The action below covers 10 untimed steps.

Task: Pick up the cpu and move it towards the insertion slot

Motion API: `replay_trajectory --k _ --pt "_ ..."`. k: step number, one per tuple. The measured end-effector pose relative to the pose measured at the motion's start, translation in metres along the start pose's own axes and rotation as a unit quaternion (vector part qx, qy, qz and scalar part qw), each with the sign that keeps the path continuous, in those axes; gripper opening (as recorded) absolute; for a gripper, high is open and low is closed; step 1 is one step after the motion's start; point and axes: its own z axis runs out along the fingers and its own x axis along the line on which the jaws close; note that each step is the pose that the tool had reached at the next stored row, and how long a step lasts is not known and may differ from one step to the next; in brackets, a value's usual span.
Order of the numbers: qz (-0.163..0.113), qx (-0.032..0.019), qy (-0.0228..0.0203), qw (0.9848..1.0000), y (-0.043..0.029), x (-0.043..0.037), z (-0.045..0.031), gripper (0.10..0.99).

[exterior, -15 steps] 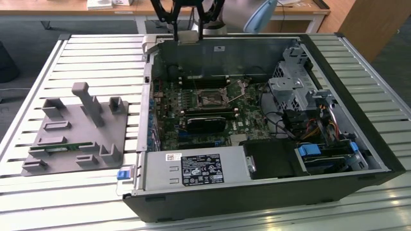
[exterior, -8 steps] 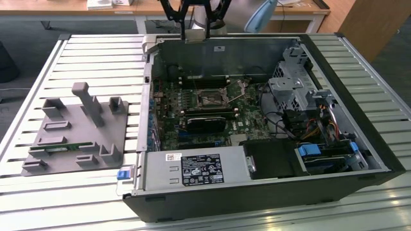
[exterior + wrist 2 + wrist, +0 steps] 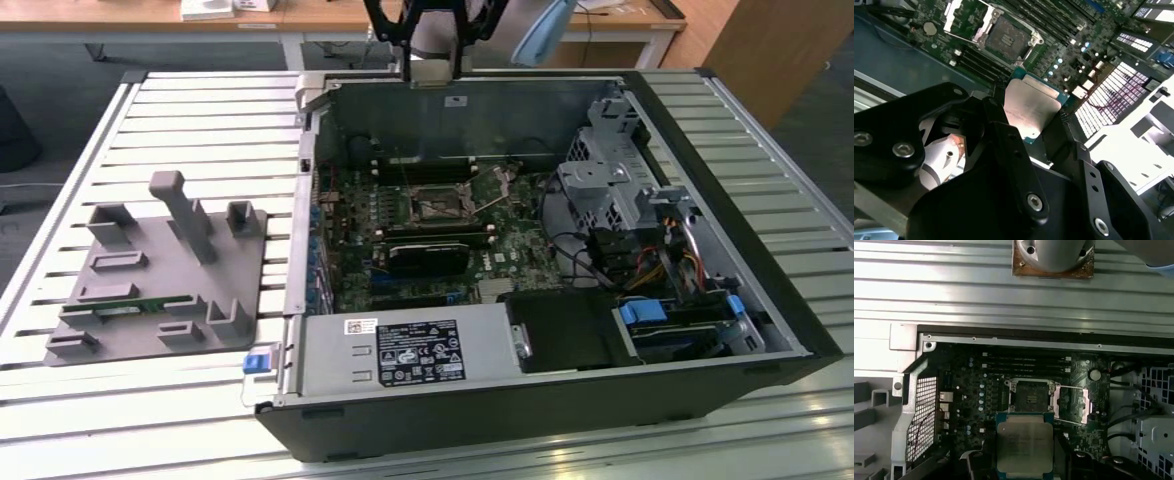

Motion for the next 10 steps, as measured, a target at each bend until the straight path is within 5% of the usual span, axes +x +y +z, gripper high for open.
replay_trajectory --k 10 --pt "0.000 0.0000 -0.0004 1.0000 0.0004 -0.0346 0.0002 0.541"
